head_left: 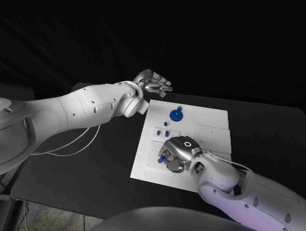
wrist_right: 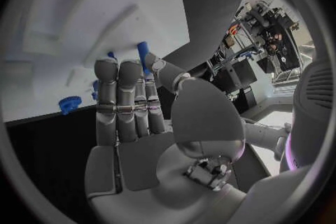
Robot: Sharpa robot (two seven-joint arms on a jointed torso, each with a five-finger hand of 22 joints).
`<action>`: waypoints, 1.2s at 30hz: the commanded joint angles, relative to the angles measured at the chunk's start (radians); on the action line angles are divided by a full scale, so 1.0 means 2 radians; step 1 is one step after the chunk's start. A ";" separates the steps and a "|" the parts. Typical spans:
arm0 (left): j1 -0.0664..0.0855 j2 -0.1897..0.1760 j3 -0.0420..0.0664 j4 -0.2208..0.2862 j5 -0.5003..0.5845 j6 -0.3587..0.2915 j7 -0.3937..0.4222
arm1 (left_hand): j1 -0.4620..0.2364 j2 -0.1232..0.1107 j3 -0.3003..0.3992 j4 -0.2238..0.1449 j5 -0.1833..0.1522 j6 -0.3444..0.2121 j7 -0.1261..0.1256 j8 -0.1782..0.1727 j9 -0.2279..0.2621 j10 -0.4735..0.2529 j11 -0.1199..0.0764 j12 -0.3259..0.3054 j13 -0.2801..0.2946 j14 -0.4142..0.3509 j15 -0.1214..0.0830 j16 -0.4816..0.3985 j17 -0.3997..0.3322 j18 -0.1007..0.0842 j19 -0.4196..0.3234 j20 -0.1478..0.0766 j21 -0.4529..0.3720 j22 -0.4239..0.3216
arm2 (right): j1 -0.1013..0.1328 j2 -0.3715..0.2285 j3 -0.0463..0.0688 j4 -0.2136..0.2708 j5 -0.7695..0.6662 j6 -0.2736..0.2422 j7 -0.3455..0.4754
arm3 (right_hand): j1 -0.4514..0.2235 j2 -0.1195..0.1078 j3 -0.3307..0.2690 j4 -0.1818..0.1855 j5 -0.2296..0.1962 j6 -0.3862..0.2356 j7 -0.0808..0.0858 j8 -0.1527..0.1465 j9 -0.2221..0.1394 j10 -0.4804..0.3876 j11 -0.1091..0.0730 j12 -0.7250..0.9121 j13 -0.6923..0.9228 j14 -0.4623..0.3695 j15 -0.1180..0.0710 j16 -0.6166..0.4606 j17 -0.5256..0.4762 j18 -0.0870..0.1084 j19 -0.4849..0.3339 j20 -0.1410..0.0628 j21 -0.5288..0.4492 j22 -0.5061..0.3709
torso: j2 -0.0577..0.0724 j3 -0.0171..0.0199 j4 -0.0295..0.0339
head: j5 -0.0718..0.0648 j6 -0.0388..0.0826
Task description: Assemble the parts on the task board
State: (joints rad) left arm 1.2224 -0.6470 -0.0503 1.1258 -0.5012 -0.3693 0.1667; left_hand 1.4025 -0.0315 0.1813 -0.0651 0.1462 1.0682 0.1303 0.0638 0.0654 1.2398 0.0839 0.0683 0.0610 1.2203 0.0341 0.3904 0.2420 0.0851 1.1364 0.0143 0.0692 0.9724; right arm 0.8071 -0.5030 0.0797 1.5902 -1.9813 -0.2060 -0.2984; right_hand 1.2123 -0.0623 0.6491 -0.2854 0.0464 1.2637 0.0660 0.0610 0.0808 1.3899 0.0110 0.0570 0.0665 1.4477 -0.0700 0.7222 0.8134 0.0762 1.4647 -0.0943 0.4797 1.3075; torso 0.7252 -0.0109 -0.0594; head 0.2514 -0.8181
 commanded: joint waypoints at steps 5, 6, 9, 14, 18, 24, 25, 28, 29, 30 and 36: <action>0.000 0.001 0.000 0.000 0.003 0.009 0.002 | -0.003 0.003 0.002 -0.002 0.001 -0.003 0.001 0.000 0.000 -0.003 -0.001 -0.001 0.000 0.000 0.000 0.001 0.001 -0.008 -0.001 -0.001 0.000 0.000 | 0.000 -0.001 -0.002 0.000 -0.008 0.018 -0.003 | -0.002 -0.003 0.001 0.000 0.001 0.005 0.003 0.002 0.014 0.002 -0.001 0.003 0.000 0.001 -0.003 -0.001 0.001 0.003 0.021 -0.003 0.002 0.031 | 0.000 0.0004 0.0001 | 0.001 -0.001; 0.000 0.001 0.000 0.000 0.003 0.009 0.002 | -0.003 0.003 0.002 -0.002 0.001 -0.003 0.001 0.000 0.000 -0.003 -0.001 -0.001 0.000 0.000 0.000 0.001 0.001 -0.008 -0.001 -0.001 0.000 0.000 | 0.000 -0.001 -0.002 0.000 -0.009 0.018 -0.004 | -0.002 -0.003 0.001 0.000 0.001 0.005 0.003 0.002 0.014 0.002 -0.001 0.003 0.000 0.001 -0.003 -0.001 0.001 0.003 0.021 -0.003 0.002 0.031 | 0.000 0.0004 0.0001 | 0.001 -0.001; 0.000 0.001 0.000 0.000 0.003 0.010 0.002 | -0.003 0.003 0.002 -0.002 0.001 -0.003 0.001 0.000 0.000 -0.003 -0.001 -0.001 0.000 0.000 0.000 0.001 0.001 -0.008 -0.001 -0.001 0.000 0.000 | 0.000 0.000 -0.002 -0.001 -0.010 0.021 -0.005 | -0.001 -0.003 -0.001 0.000 0.001 0.005 0.003 0.002 0.014 0.002 -0.001 0.003 0.000 0.001 -0.003 -0.001 0.001 0.003 0.021 -0.003 0.004 0.031 | 0.000 0.0003 -0.0001 | 0.001 -0.002; 0.000 0.001 0.000 0.000 0.003 0.010 0.002 | -0.003 0.003 0.002 -0.002 0.001 -0.003 0.001 0.000 0.000 -0.003 -0.001 -0.001 0.000 0.000 0.000 0.001 0.001 -0.008 -0.001 -0.001 0.000 0.000 | 0.000 0.004 -0.008 -0.004 -0.021 0.024 -0.012 | 0.000 -0.002 -0.001 0.000 0.001 0.005 0.003 0.002 0.013 0.002 -0.001 0.003 0.000 0.000 -0.003 -0.001 0.001 0.003 0.020 -0.003 0.004 0.031 | 0.000 0.0002 -0.0002 | 0.001 -0.002; 0.000 0.001 0.000 0.000 0.003 0.010 0.002 | -0.003 0.003 0.002 -0.002 0.001 -0.003 0.001 0.000 0.000 -0.003 -0.001 -0.001 0.000 0.000 0.000 0.001 0.001 -0.008 -0.001 -0.001 0.000 0.000 | 0.000 0.008 -0.013 -0.006 -0.030 0.024 -0.019 | 0.000 -0.003 -0.001 0.000 0.001 0.005 0.003 0.002 0.013 0.002 -0.001 0.003 0.000 0.000 -0.003 -0.002 0.001 0.003 0.020 -0.003 0.003 0.031 | 0.000 0.0000 0.0002 | 0.000 -0.002; 0.000 0.001 0.000 0.000 0.003 0.011 0.002 | -0.003 0.003 0.002 -0.002 0.001 -0.004 0.001 0.000 0.000 -0.003 -0.001 -0.001 0.000 -0.001 0.000 0.000 0.001 -0.007 -0.002 -0.001 0.000 0.000 | 0.000 0.013 -0.016 -0.006 -0.024 0.014 -0.018 | -0.013 -0.007 -0.011 0.007 0.001 -0.002 0.006 0.001 0.011 -0.007 0.001 0.002 -0.001 -0.001 -0.001 -0.002 0.000 0.003 0.019 -0.001 -0.002 0.029 | 0.000 -0.0004 0.0004 | -0.001 -0.003; 0.000 0.002 0.000 0.000 0.003 0.011 0.002 | -0.003 0.003 0.002 -0.002 0.001 -0.004 0.001 0.000 0.000 -0.003 -0.001 -0.001 0.000 -0.001 0.000 0.000 0.001 -0.007 -0.002 -0.001 0.000 0.000 | 0.000 0.014 -0.016 -0.006 -0.021 0.012 -0.017 | -0.028 -0.011 -0.023 0.016 0.000 -0.007 0.005 0.000 0.009 -0.014 0.004 0.001 -0.002 0.000 0.001 -0.002 0.000 0.003 0.018 0.000 -0.005 0.028 | 0.000 -0.0004 0.0004 | -0.001 -0.003; 0.000 0.002 0.000 0.000 0.003 0.012 0.002 | -0.004 0.003 0.001 -0.002 0.001 -0.004 0.001 0.000 0.000 -0.003 -0.001 -0.001 0.000 -0.001 0.000 0.000 0.001 -0.007 -0.002 -0.001 0.000 0.000 | 0.000 0.016 -0.017 -0.006 -0.016 0.005 -0.015 | -0.046 -0.017 -0.052 0.030 0.000 -0.020 0.004 0.000 0.005 -0.026 0.007 0.001 -0.002 0.001 0.004 -0.003 -0.001 0.003 0.019 0.002 -0.009 0.025 | 0.000 -0.0005 0.0007 | -0.002 -0.003; 0.000 0.002 0.000 0.000 0.003 0.013 0.002 | -0.004 0.003 0.001 -0.002 0.001 -0.004 0.001 0.000 0.000 -0.003 -0.001 -0.001 0.000 -0.001 0.000 0.000 0.001 -0.007 -0.002 -0.001 0.000 0.000 | 0.000 0.016 -0.017 -0.007 -0.015 0.004 -0.015 | -0.039 -0.013 -0.068 0.036 0.000 -0.026 0.003 0.003 0.002 -0.031 0.007 0.003 -0.002 0.002 0.005 -0.003 -0.002 0.004 0.020 0.004 -0.012 0.022 | 0.000 -0.0004 0.0004 | -0.002 -0.002; 0.000 0.002 0.000 0.000 0.003 0.013 0.002 | -0.004 0.003 0.001 -0.002 0.001 -0.004 0.001 0.000 0.000 -0.003 -0.001 -0.001 0.000 -0.001 0.000 0.000 0.001 -0.007 -0.002 -0.001 0.000 0.000 | 0.000 0.017 -0.017 -0.007 -0.013 0.002 -0.015 | -0.039 -0.014 -0.073 0.038 0.001 -0.028 0.004 0.001 0.001 -0.033 0.008 0.002 -0.002 0.002 0.005 -0.004 -0.002 0.004 0.021 0.004 -0.013 0.021 | 0.000 -0.0004 0.0004 | -0.002 -0.002; 0.000 0.002 0.000 0.000 0.003 0.015 0.002 | -0.004 0.003 0.001 -0.002 0.001 -0.004 0.001 0.000 0.000 -0.003 -0.001 -0.001 0.000 -0.001 0.000 0.000 0.001 -0.007 -0.002 -0.001 0.000 0.000 | 0.000 0.016 -0.017 -0.010 -0.009 -0.002 -0.015 | -0.031 -0.030 -0.079 0.036 0.001 -0.048 0.011 0.001 -0.007 -0.043 0.012 0.002 -0.002 0.001 0.007 -0.004 -0.004 0.007 0.022 0.006 -0.023 0.016 | 0.000 0.0000 0.0002 | -0.002 -0.002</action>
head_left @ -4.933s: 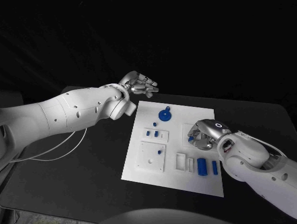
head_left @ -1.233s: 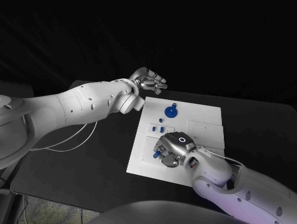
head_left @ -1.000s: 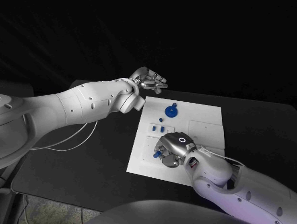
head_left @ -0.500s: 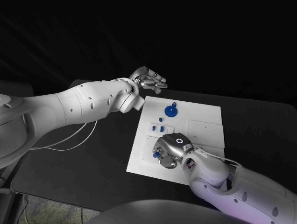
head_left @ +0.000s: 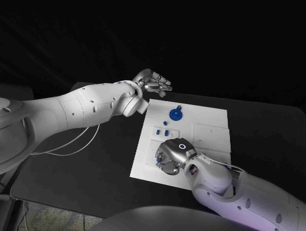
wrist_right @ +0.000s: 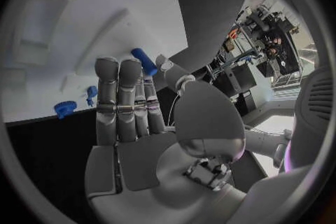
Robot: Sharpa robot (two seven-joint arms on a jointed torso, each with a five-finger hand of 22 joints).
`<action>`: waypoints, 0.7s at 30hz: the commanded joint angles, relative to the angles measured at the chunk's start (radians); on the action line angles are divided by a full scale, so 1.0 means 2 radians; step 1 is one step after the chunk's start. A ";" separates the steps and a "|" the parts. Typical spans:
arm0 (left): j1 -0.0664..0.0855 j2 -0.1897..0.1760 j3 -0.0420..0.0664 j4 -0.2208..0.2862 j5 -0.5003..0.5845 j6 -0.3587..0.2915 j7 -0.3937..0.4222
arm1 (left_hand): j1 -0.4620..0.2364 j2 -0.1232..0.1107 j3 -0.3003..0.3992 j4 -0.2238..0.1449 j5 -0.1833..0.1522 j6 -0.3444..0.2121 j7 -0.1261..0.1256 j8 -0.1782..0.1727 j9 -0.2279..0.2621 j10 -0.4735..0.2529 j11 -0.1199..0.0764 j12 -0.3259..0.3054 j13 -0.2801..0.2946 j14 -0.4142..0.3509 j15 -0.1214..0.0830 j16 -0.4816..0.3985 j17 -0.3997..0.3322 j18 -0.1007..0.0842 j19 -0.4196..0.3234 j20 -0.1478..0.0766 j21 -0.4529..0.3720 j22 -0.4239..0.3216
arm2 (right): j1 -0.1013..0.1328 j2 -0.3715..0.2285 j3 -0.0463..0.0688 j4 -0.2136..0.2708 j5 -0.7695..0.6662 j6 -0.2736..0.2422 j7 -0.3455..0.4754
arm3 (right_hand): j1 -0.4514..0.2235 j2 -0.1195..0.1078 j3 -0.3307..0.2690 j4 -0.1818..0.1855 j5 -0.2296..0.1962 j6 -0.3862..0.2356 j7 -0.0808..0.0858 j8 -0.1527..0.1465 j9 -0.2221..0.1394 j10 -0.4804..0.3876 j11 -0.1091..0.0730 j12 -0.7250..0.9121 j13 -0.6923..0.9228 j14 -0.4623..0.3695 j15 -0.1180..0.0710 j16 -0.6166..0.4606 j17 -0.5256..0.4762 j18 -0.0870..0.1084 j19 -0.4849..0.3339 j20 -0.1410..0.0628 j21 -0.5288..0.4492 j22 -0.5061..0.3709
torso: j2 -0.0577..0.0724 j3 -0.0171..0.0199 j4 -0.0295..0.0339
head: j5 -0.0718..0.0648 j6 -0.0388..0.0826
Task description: Assemble the parts on the task board
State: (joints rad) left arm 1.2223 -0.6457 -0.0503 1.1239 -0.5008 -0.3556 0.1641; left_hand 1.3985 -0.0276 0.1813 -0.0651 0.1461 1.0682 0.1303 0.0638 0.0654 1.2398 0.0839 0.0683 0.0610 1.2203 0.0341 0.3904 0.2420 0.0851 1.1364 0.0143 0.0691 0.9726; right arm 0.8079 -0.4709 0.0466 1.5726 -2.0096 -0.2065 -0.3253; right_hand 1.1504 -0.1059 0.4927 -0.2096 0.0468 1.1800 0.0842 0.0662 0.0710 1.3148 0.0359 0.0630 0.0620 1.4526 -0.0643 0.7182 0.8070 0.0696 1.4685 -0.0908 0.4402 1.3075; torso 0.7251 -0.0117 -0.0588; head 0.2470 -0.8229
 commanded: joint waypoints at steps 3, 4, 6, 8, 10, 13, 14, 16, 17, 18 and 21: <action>0.000 0.000 0.000 0.001 0.003 0.009 0.003 | -0.003 0.001 0.001 -0.001 0.001 -0.004 0.001 0.000 0.000 -0.003 -0.001 -0.001 0.000 -0.001 0.000 0.000 0.001 -0.008 -0.002 -0.001 0.000 -0.002 | -0.001 -0.001 0.000 -0.001 0.008 -0.005 -0.001 | 0.005 -0.022 0.003 -0.007 0.000 -0.017 0.006 -0.002 -0.002 -0.026 0.007 -0.001 -0.001 -0.005 0.009 -0.004 -0.002 0.012 0.017 0.007 -0.018 0.012 | 0.000 0.0006 -0.0003 | 0.000 0.000; 0.000 0.000 0.000 0.001 0.003 0.009 0.003 | -0.003 0.001 0.001 -0.001 0.001 -0.004 0.001 0.000 0.000 -0.003 -0.001 -0.001 0.000 -0.001 0.000 0.000 0.001 -0.008 -0.002 -0.001 0.000 -0.002 | -0.001 -0.003 0.000 -0.001 0.009 -0.010 0.000 | 0.008 -0.029 0.004 -0.009 0.001 -0.022 0.006 -0.002 -0.003 -0.034 0.009 -0.001 -0.001 -0.007 0.010 -0.005 -0.003 0.014 0.016 0.008 -0.025 0.010 | 0.000 0.0007 -0.0005 | 0.000 0.000; 0.000 0.000 0.000 0.001 0.003 0.009 0.003 | -0.003 0.001 0.001 -0.001 0.001 -0.004 0.001 0.000 0.000 -0.003 -0.001 -0.001 0.000 -0.001 0.000 0.000 0.001 -0.008 -0.002 -0.001 0.000 -0.002 | -0.001 -0.005 0.000 0.001 0.012 -0.017 0.001 | 0.010 -0.036 0.003 -0.011 0.000 -0.030 0.005 -0.002 -0.003 -0.050 0.013 -0.002 -0.001 -0.009 0.012 -0.006 -0.004 0.018 0.014 0.010 -0.040 0.006 | 0.000 0.0007 -0.0008 | 0.000 0.001; 0.000 0.000 0.000 0.001 0.003 0.009 0.003 | -0.004 0.001 0.001 0.000 0.001 -0.004 0.001 0.000 0.000 -0.003 -0.001 -0.001 0.000 -0.001 0.000 0.001 0.001 -0.008 -0.001 -0.001 -0.001 -0.003 | -0.001 -0.007 0.000 0.002 0.014 -0.026 0.002 | 0.013 -0.042 -0.001 -0.011 0.000 -0.037 0.004 -0.002 -0.003 -0.061 0.016 -0.001 -0.001 -0.011 0.014 -0.007 -0.005 0.022 0.013 0.013 -0.050 0.002 | 0.000 0.0007 -0.0008 | 0.000 0.001; 0.000 -0.001 0.000 0.001 0.003 0.010 0.003 | -0.004 0.001 0.001 0.000 0.001 -0.004 0.001 0.000 0.000 -0.003 -0.001 -0.001 0.000 -0.001 0.000 0.001 0.001 -0.008 -0.001 -0.001 -0.001 -0.003 | -0.001 -0.009 0.000 0.005 0.018 -0.033 0.003 | 0.014 -0.046 -0.005 -0.008 0.000 -0.043 0.003 -0.002 -0.002 -0.066 0.017 -0.001 0.000 -0.012 0.016 -0.007 -0.006 0.025 0.013 0.015 -0.056 0.000 | 0.000 0.0009 -0.0007 | 0.000 0.001; 0.000 -0.001 0.000 0.001 0.003 0.010 0.002 | -0.004 0.001 0.001 0.000 0.001 -0.004 0.001 0.000 0.000 -0.003 -0.001 -0.001 0.000 -0.001 0.000 0.001 0.001 -0.008 -0.001 -0.001 -0.001 -0.003 | -0.001 -0.015 0.000 0.013 0.025 -0.049 0.006 | 0.015 -0.053 -0.022 -0.002 0.000 -0.055 0.000 -0.003 -0.003 -0.084 0.021 0.000 0.000 -0.013 0.018 -0.009 -0.009 0.030 0.012 0.018 -0.073 -0.006 | 0.000 0.0011 -0.0003 | -0.001 0.001; 0.000 -0.002 0.000 0.001 0.003 0.010 0.002 | -0.004 0.001 0.001 0.000 0.001 -0.004 0.001 0.000 0.000 -0.003 -0.001 -0.001 0.000 -0.001 0.000 0.001 0.001 -0.008 -0.001 -0.001 -0.001 -0.003 | -0.001 -0.017 0.000 0.016 0.028 -0.054 0.007 | 0.015 -0.057 -0.028 0.000 0.000 -0.064 -0.002 -0.003 -0.004 -0.089 0.022 0.000 0.000 -0.013 0.019 -0.009 -0.010 0.032 0.012 0.019 -0.077 -0.008 | 0.000 0.0011 -0.0004 | -0.002 0.001; 0.000 -0.002 0.000 0.001 0.003 0.010 0.002 | -0.004 0.001 0.001 0.000 0.001 -0.004 0.001 0.000 0.000 -0.003 -0.001 -0.001 0.000 -0.001 0.000 0.001 0.001 -0.008 -0.001 -0.001 -0.001 -0.003 | -0.001 -0.024 0.001 0.025 0.034 -0.063 0.009 | 0.020 -0.058 -0.046 0.010 0.001 -0.075 -0.007 -0.002 -0.003 -0.099 0.024 0.001 0.000 -0.014 0.022 -0.010 -0.013 0.035 0.013 0.022 -0.085 -0.012 | 0.000 0.0011 -0.0011 | -0.003 0.002; 0.000 -0.002 0.000 0.001 0.003 0.010 0.002 | -0.004 0.001 0.001 0.000 0.001 -0.004 0.001 0.000 0.000 -0.003 -0.001 -0.001 0.000 -0.001 0.000 0.001 0.001 -0.008 -0.001 -0.001 -0.001 -0.003 | -0.001 -0.025 0.001 0.027 0.035 -0.065 0.009 | 0.020 -0.060 -0.049 0.011 0.001 -0.076 -0.008 -0.002 -0.003 -0.100 0.025 0.001 0.000 -0.014 0.022 -0.010 -0.013 0.035 0.013 0.022 -0.086 -0.013 | 0.000 0.0010 -0.0013 | -0.003 0.002; 0.000 -0.002 0.000 0.001 0.003 0.010 0.002 | -0.004 0.001 0.001 0.000 0.001 -0.004 0.001 0.000 0.000 -0.003 -0.001 -0.001 0.000 -0.001 0.000 0.001 0.001 -0.008 -0.001 -0.001 -0.001 -0.003 | -0.001 -0.029 0.003 0.032 0.039 -0.068 0.010 | 0.019 -0.062 -0.056 0.015 0.001 -0.083 -0.007 -0.003 -0.003 -0.102 0.026 0.001 0.000 -0.014 0.023 -0.010 -0.014 0.036 0.013 0.023 -0.090 -0.014 | 0.000 0.0010 -0.0014 | -0.004 0.003; 0.000 -0.003 0.000 0.001 0.003 0.009 0.002 | -0.004 0.001 0.001 0.000 0.001 -0.004 0.001 0.000 0.000 -0.003 -0.001 -0.001 0.000 -0.001 0.000 0.001 0.001 -0.008 -0.001 -0.001 -0.001 -0.003 | -0.001 -0.041 0.013 0.045 0.049 -0.078 0.012 | 0.032 -0.065 -0.082 0.037 0.001 -0.108 -0.009 0.000 -0.002 -0.107 0.027 0.003 0.000 -0.015 0.024 -0.009 -0.018 0.039 0.015 0.026 -0.098 -0.020 | -0.001 0.0008 -0.0016 | -0.005 0.005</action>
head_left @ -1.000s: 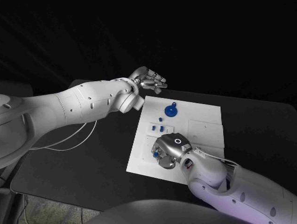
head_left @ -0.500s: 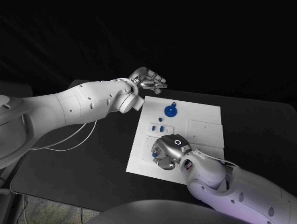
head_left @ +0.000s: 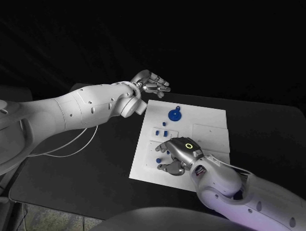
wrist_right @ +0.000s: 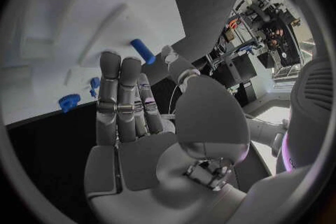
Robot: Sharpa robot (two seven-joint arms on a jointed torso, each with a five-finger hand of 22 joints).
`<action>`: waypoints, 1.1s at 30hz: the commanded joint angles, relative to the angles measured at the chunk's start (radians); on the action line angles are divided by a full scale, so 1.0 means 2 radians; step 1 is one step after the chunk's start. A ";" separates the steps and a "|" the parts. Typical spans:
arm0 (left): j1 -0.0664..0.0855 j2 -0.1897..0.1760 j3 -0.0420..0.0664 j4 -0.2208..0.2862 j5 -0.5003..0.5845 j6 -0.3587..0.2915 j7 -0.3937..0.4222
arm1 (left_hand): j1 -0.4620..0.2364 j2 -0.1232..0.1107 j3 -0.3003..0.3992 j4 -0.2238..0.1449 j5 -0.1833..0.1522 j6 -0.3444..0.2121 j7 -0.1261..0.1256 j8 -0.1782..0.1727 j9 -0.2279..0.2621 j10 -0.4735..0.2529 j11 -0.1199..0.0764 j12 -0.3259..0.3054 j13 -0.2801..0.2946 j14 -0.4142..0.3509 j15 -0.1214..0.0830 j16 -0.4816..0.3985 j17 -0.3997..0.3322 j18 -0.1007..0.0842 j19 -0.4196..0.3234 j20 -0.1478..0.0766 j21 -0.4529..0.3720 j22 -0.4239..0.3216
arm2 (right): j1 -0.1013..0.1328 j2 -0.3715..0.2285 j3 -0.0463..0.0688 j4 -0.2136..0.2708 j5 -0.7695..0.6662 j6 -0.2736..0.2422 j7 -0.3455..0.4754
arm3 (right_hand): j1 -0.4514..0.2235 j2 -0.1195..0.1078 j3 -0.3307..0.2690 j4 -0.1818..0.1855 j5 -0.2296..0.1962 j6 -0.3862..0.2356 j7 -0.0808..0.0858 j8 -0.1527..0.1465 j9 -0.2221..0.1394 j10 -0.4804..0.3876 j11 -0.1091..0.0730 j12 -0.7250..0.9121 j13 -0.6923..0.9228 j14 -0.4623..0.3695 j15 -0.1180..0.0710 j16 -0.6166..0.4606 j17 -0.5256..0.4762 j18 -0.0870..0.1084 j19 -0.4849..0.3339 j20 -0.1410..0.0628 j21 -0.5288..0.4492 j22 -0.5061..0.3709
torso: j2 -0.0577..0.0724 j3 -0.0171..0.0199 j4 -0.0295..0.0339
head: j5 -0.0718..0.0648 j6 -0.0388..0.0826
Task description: Assemble the parts on the task board
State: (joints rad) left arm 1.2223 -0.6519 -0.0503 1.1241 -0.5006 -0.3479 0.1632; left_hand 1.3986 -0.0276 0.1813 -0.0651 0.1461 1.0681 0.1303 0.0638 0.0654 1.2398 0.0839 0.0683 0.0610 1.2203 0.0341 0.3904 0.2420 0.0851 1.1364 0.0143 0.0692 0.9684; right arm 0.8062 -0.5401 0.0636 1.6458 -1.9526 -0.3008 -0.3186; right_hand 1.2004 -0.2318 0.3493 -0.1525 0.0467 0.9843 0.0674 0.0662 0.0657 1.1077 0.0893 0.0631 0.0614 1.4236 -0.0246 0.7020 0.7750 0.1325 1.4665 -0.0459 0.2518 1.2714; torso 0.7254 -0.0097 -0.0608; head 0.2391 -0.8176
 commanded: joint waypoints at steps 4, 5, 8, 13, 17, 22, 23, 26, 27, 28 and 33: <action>0.000 -0.001 0.000 0.000 0.003 0.004 0.002 | -0.003 0.001 0.000 0.000 0.000 -0.004 0.001 0.000 0.000 -0.002 -0.001 -0.001 0.001 0.000 0.000 0.001 0.001 -0.008 -0.001 -0.001 0.000 -0.003 | 0.000 -0.030 0.031 0.026 0.056 -0.038 0.015 | 0.019 -0.002 -0.031 0.032 0.001 -0.021 0.004 -0.002 0.000 0.000 -0.001 0.003 0.000 -0.001 0.004 0.001 -0.006 0.008 0.019 0.003 -0.009 -0.007 | -0.001 0.0009 0.0002 | -0.005 0.006; 0.000 -0.002 0.000 0.000 0.003 0.004 0.002 | -0.003 0.001 0.000 0.000 0.000 -0.004 0.001 0.000 0.000 -0.002 -0.001 -0.001 0.001 0.000 0.000 0.001 0.001 -0.008 -0.001 -0.001 0.000 -0.003 | 0.000 -0.034 0.036 0.028 0.064 -0.038 0.017 | 0.019 -0.001 -0.031 0.034 0.001 -0.020 0.009 -0.001 0.001 0.003 -0.002 0.004 0.000 -0.001 0.004 0.002 -0.006 0.008 0.019 0.003 -0.008 -0.007 | -0.001 0.0012 0.0003 | -0.007 0.006; 0.000 -0.004 0.000 0.000 0.003 0.004 0.005 | -0.003 0.001 0.000 0.000 0.000 -0.004 0.001 0.000 0.000 -0.002 -0.001 -0.001 0.000 0.000 0.000 0.001 0.001 -0.008 0.000 -0.001 0.000 -0.003 | 0.000 -0.059 0.062 0.033 0.132 -0.028 0.023 | 0.015 0.015 -0.026 0.043 0.000 -0.002 0.021 0.004 0.003 0.046 -0.013 0.020 0.003 0.001 -0.003 0.003 -0.007 0.005 0.021 0.001 0.001 -0.005 | -0.002 0.0009 -0.0003 | -0.013 0.010; -0.001 -0.009 0.000 -0.001 0.005 0.006 0.015 | -0.005 -0.001 -0.003 0.003 0.000 -0.005 0.000 0.000 0.000 -0.003 -0.001 -0.001 0.000 -0.001 0.000 0.001 0.001 -0.009 -0.001 0.000 -0.001 -0.009 | 0.001 -0.100 0.096 0.024 0.231 0.013 0.030 | 0.003 0.049 -0.019 0.054 0.001 0.056 0.014 0.020 0.014 0.132 -0.036 0.045 0.011 0.006 -0.016 0.006 -0.006 -0.005 0.022 -0.009 0.017 0.000 | -0.007 0.0000 -0.0036 | -0.023 0.017; -0.005 -0.015 0.000 -0.001 0.009 0.005 0.024 | -0.005 -0.001 -0.004 0.005 -0.001 -0.005 0.000 0.000 0.000 -0.001 -0.001 -0.001 0.001 -0.001 0.000 0.000 0.000 -0.009 0.000 0.000 -0.001 -0.016 | 0.002 -0.131 0.113 0.012 0.276 0.060 0.022 | -0.017 0.064 -0.037 0.050 -0.002 0.102 -0.011 0.029 0.039 0.175 -0.062 0.142 0.103 0.017 -0.035 0.013 0.000 -0.029 0.024 -0.031 0.060 0.011 | -0.014 0.0016 -0.0068 | -0.033 0.020; -0.011 -0.021 0.000 -0.001 0.013 0.002 0.030 | -0.005 -0.001 -0.005 0.007 -0.001 -0.005 0.000 0.000 0.000 0.000 -0.002 -0.001 0.000 0.000 0.000 0.000 0.000 -0.009 0.001 -0.001 -0.001 -0.022 | 0.003 -0.154 0.119 0.002 0.306 0.109 -0.003 | -0.047 0.082 -0.025 0.057 -0.001 0.114 -0.025 0.029 0.120 0.082 -0.072 0.342 0.344 0.015 -0.042 0.061 0.058 -0.044 0.026 -0.043 0.116 0.029 | -0.021 0.0038 -0.0089 | -0.041 0.020; -0.012 -0.022 0.000 0.000 0.014 0.002 0.031 | -0.004 -0.002 -0.005 0.007 -0.001 -0.005 0.000 0.000 0.000 0.000 -0.002 -0.001 0.000 0.000 0.000 0.000 0.000 -0.010 0.002 -0.001 0.000 -0.025 | 0.003 -0.157 0.119 0.001 0.309 0.117 -0.008 | -0.055 0.083 -0.025 0.060 0.001 0.115 -0.025 0.031 0.130 0.085 -0.072 0.370 0.376 0.015 -0.043 0.082 0.078 -0.045 0.026 -0.044 0.124 0.031 | -0.022 0.0041 -0.0092 | -0.042 0.019; -0.017 -0.025 0.000 0.001 0.018 0.006 0.036 | -0.004 -0.002 -0.005 0.007 -0.001 -0.005 0.000 0.000 0.000 0.000 -0.002 -0.001 0.000 0.000 0.000 0.000 0.000 -0.010 0.002 -0.001 0.000 -0.025 | 0.003 -0.165 0.120 -0.004 0.316 0.146 -0.033 | -0.075 0.086 -0.015 0.065 0.001 0.103 -0.028 0.035 0.196 0.084 -0.073 0.420 0.456 0.009 -0.043 0.118 0.125 -0.046 0.026 -0.045 0.138 0.037 | -0.027 0.0051 -0.0101 | -0.046 0.018; -0.018 -0.026 0.000 0.002 0.020 0.008 0.039 | -0.004 -0.002 -0.005 0.007 -0.001 -0.005 0.000 0.000 0.000 0.000 -0.002 -0.001 0.000 0.000 0.000 0.000 0.000 -0.010 0.002 -0.001 0.000 -0.025 | 0.003 -0.167 0.121 -0.006 0.318 0.154 -0.042 | -0.080 0.093 -0.013 0.065 0.001 0.099 -0.029 0.034 0.213 0.090 -0.074 0.432 0.475 0.010 -0.044 0.126 0.135 -0.046 0.026 -0.045 0.140 0.038 | -0.028 0.0055 -0.0102 | -0.047 0.019; -0.020 -0.027 0.000 0.002 0.021 0.010 0.042 | -0.005 -0.004 -0.006 0.007 -0.001 -0.006 0.001 0.000 0.000 0.001 -0.002 -0.001 0.000 -0.001 0.000 -0.001 0.000 -0.010 0.002 -0.001 -0.001 -0.027 | 0.003 -0.169 0.121 -0.008 0.321 0.162 -0.051 | -0.080 0.098 -0.009 0.061 0.000 0.099 -0.027 0.032 0.230 0.098 -0.074 0.449 0.499 0.010 -0.044 0.131 0.144 -0.046 0.026 -0.046 0.142 0.038 | -0.029 0.0055 -0.0099 | -0.049 0.019; -0.027 -0.030 0.000 0.005 0.030 0.017 0.057 | -0.010 -0.007 -0.009 0.009 -0.003 -0.007 0.000 0.000 0.000 0.004 -0.002 -0.001 0.000 -0.006 0.002 -0.003 -0.001 -0.012 -0.004 0.002 -0.002 -0.034 | -0.001 -0.173 0.121 -0.017 0.336 0.209 -0.099 | -0.106 0.103 -0.010 0.070 0.001 0.084 -0.021 0.012 0.244 0.104 -0.070 0.476 0.541 0.013 -0.042 0.146 0.164 -0.046 0.027 -0.044 0.162 0.044 | -0.037 0.0057 -0.0106 | -0.056 0.015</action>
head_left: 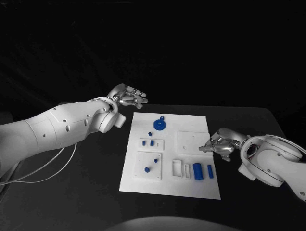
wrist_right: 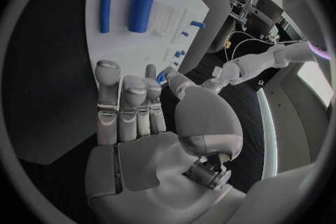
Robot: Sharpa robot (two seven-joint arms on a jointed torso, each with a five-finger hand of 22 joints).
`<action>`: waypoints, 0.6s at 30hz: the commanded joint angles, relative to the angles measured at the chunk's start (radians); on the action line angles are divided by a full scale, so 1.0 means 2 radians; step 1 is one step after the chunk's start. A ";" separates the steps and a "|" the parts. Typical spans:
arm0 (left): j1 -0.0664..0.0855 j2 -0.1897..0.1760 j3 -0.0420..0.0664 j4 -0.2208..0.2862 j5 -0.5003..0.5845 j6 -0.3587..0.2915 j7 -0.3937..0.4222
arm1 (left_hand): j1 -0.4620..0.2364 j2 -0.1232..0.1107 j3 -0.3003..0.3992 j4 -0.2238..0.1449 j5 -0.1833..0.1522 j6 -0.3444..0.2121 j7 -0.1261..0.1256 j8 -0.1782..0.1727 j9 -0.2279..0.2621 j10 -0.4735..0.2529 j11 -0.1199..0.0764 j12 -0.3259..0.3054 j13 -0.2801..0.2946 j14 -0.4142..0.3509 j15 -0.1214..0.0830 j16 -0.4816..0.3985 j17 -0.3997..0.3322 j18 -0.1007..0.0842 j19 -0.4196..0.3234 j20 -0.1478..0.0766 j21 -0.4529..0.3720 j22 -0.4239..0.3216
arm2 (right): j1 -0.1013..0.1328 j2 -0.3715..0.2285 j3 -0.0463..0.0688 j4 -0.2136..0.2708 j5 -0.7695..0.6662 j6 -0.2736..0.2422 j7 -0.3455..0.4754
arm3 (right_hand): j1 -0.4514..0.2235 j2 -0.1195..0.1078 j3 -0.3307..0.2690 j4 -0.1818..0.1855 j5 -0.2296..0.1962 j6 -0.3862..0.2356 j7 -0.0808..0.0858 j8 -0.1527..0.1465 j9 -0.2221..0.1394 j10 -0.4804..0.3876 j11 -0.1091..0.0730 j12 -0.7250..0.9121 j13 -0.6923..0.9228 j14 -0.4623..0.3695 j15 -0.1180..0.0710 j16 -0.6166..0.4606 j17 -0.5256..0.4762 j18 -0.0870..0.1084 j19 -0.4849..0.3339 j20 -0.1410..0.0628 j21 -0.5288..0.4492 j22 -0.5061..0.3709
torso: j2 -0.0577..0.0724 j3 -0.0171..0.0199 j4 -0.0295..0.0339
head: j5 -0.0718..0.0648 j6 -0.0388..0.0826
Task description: Assemble the parts on the task board
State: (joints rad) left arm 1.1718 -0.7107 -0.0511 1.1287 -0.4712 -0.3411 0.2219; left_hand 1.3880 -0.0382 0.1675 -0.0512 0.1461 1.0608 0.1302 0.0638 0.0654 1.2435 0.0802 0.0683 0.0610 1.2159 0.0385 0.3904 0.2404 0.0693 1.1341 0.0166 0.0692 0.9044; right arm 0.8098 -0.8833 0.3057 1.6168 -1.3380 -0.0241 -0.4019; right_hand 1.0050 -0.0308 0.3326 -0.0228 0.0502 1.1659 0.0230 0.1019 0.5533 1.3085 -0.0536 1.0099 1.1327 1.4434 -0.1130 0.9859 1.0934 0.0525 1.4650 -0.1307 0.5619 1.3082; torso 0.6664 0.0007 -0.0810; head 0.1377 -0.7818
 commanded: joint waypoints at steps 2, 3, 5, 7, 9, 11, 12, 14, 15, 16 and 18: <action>-0.004 -0.002 0.000 0.004 0.018 0.015 0.032 | -0.007 -0.003 -0.004 0.003 -0.006 -0.004 0.000 0.000 0.000 0.002 0.000 -0.001 0.000 -0.005 0.000 -0.003 -0.001 -0.005 -0.004 0.001 -0.002 -0.006 | -0.005 -0.001 0.000 -0.004 0.032 0.085 -0.073 | -0.016 0.005 -0.006 0.002 -0.001 -0.004 0.003 -0.017 0.003 0.004 0.003 0.002 0.017 0.003 0.004 0.008 0.013 -0.004 0.027 0.000 0.011 0.028 | -0.010 0.0002 -0.0009 | -0.007 -0.004; -0.005 -0.003 0.000 0.005 0.019 0.015 0.034 | -0.010 -0.003 -0.006 0.005 -0.011 -0.005 0.000 0.000 0.000 0.001 0.000 -0.001 0.000 -0.005 0.000 -0.003 -0.001 -0.006 -0.004 0.001 -0.002 -0.011 | -0.007 -0.001 0.000 -0.004 0.033 0.090 -0.079 | -0.021 0.004 -0.008 0.005 -0.001 -0.006 0.004 -0.018 0.003 0.004 0.004 0.001 0.018 0.003 0.004 0.009 0.015 -0.004 0.027 0.000 0.013 0.028 | -0.011 -0.0001 -0.0011 | -0.008 -0.005; -0.007 -0.005 0.000 0.007 0.020 0.015 0.038 | -0.012 -0.003 -0.008 0.007 -0.015 -0.005 0.000 0.000 0.000 0.001 0.000 -0.001 0.001 -0.005 0.001 -0.003 -0.001 -0.006 -0.004 0.002 -0.002 -0.018 | -0.009 0.000 -0.001 -0.006 0.034 0.097 -0.090 | -0.028 0.003 -0.010 0.006 -0.001 -0.006 0.004 -0.019 0.001 0.006 0.004 -0.001 0.024 0.004 0.005 0.011 0.020 -0.003 0.027 0.001 0.017 0.030 | -0.014 -0.0003 -0.0014 | -0.009 -0.006; -0.008 -0.005 0.000 0.007 0.022 0.016 0.039 | -0.018 -0.005 -0.015 0.013 -0.028 -0.007 0.000 0.000 0.001 0.000 0.001 -0.001 0.001 -0.005 0.002 -0.003 -0.001 -0.007 -0.003 0.003 -0.002 -0.028 | -0.011 0.002 -0.003 -0.008 0.033 0.100 -0.096 | -0.031 0.001 -0.009 0.007 -0.001 -0.008 0.005 -0.019 0.000 0.008 0.005 0.000 0.031 0.005 0.006 0.014 0.025 -0.003 0.027 0.002 0.023 0.033 | -0.016 -0.0004 -0.0012 | -0.011 -0.007; -0.011 -0.006 0.000 0.008 0.025 0.017 0.042 | -0.026 -0.008 -0.026 0.018 -0.032 -0.009 0.000 0.000 0.001 -0.002 0.002 -0.001 0.001 -0.005 0.003 -0.003 -0.002 -0.007 -0.002 0.004 -0.002 -0.036 | -0.013 0.007 -0.008 -0.013 0.031 0.097 -0.103 | -0.032 0.000 -0.006 0.006 -0.001 -0.007 0.006 -0.019 -0.003 0.013 0.005 0.003 0.045 0.005 0.006 0.018 0.034 -0.002 0.028 0.002 0.032 0.037 | -0.019 -0.0009 -0.0008 | -0.013 -0.010; -0.012 -0.006 0.000 0.008 0.026 0.019 0.043 | -0.029 -0.006 -0.048 0.024 -0.038 -0.010 -0.001 0.000 0.001 -0.003 0.003 -0.001 0.001 -0.005 0.004 -0.004 -0.003 -0.008 0.000 0.005 -0.002 -0.050 | -0.013 0.012 -0.012 -0.018 0.028 0.092 -0.107 | -0.039 -0.006 0.005 0.006 -0.001 -0.009 0.004 -0.016 -0.013 0.028 0.005 -0.029 0.083 0.012 0.008 0.004 0.050 0.000 0.029 0.004 0.039 0.042 | -0.021 -0.0017 -0.0011 | -0.014 -0.010; -0.013 -0.006 0.000 0.009 0.027 0.021 0.044 | -0.027 0.000 -0.067 0.027 -0.041 -0.011 -0.001 0.001 0.001 -0.003 0.004 -0.002 0.001 -0.006 0.004 -0.005 -0.004 -0.008 0.001 0.007 -0.002 -0.065 | -0.014 0.015 -0.015 -0.020 0.027 0.090 -0.109 | -0.040 -0.008 0.004 0.007 -0.001 -0.010 0.007 -0.018 -0.013 0.028 0.005 -0.028 0.084 0.012 0.007 0.005 0.051 0.000 0.028 0.004 0.038 0.042 | -0.023 -0.0022 -0.0009 | -0.014 -0.012; -0.014 -0.006 0.000 0.010 0.028 0.023 0.045 | -0.024 0.005 -0.095 0.029 -0.044 -0.014 -0.003 0.000 0.001 -0.008 0.004 -0.002 0.001 -0.007 0.006 -0.010 -0.007 -0.008 0.003 0.008 -0.001 -0.087 | -0.014 0.020 -0.020 -0.023 0.023 0.087 -0.112 | -0.042 -0.009 0.002 0.009 -0.001 -0.014 0.009 -0.020 -0.014 0.029 0.006 -0.026 0.085 0.013 0.007 0.006 0.053 0.000 0.027 0.004 0.040 0.042 | -0.024 -0.0031 0.0001 | -0.015 -0.015; -0.015 -0.006 0.000 0.010 0.028 0.024 0.045 | -0.023 0.010 -0.107 0.031 -0.044 -0.013 -0.001 0.000 0.001 -0.008 0.003 -0.002 0.001 -0.006 0.006 -0.012 -0.008 -0.008 0.006 0.008 -0.001 -0.101 | -0.015 0.023 -0.023 -0.024 0.021 0.085 -0.113 | -0.043 -0.011 0.002 0.010 -0.001 -0.016 0.009 -0.020 -0.015 0.029 0.007 -0.026 0.086 0.013 0.007 0.007 0.053 0.000 0.027 0.004 0.040 0.041 | -0.025 -0.0035 0.0004 | -0.016 -0.015; -0.015 -0.006 0.000 0.011 0.029 0.024 0.045 | -0.027 0.006 -0.111 0.032 -0.045 -0.016 -0.003 0.000 0.001 -0.011 0.005 -0.003 0.001 -0.008 0.007 -0.013 -0.009 -0.008 0.005 0.008 -0.001 -0.103 | -0.015 0.025 -0.025 -0.025 0.019 0.084 -0.114 | -0.044 -0.012 0.002 0.010 -0.001 -0.018 0.010 -0.020 -0.016 0.029 0.007 -0.026 0.087 0.012 0.007 0.007 0.054 -0.001 0.027 0.004 0.041 0.042 | -0.025 -0.0039 0.0006 | -0.016 -0.016; -0.016 -0.007 0.000 0.012 0.029 0.025 0.046 | -0.028 0.007 -0.120 0.034 -0.045 -0.019 -0.003 0.000 0.001 -0.012 0.004 -0.003 0.001 -0.008 0.007 -0.015 -0.010 -0.008 0.005 0.009 -0.001 -0.113 | -0.015 0.030 -0.029 -0.027 0.015 0.083 -0.116 | -0.043 -0.017 0.007 0.019 -0.001 -0.019 0.011 -0.019 -0.024 0.029 0.007 -0.024 0.092 0.012 0.008 0.009 0.057 0.000 0.028 0.005 0.044 0.042 | -0.026 -0.0049 0.0014 | -0.018 -0.017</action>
State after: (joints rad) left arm 1.1408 -0.7241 -0.0511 1.1474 -0.4314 -0.3147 0.2845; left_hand 1.3391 -0.0286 -0.0645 0.0149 0.0577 1.0305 0.1212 0.0638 0.0667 1.2252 0.0877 0.0683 0.0620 1.2059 0.0484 0.3638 0.2219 0.0693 1.1420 0.0306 0.0692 0.6870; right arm 0.7811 -0.8298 0.2509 1.5662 -1.2903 0.1258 -0.5976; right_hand 0.9201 -0.0588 0.3451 0.0049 0.0503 1.1339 0.0444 0.0675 0.5107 1.3619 -0.0429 0.9594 1.3083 1.4598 -0.0968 1.0000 1.2047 0.0526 1.4650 -0.1305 0.6462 1.3079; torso 0.6213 -0.0053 -0.0810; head 0.1061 -0.8111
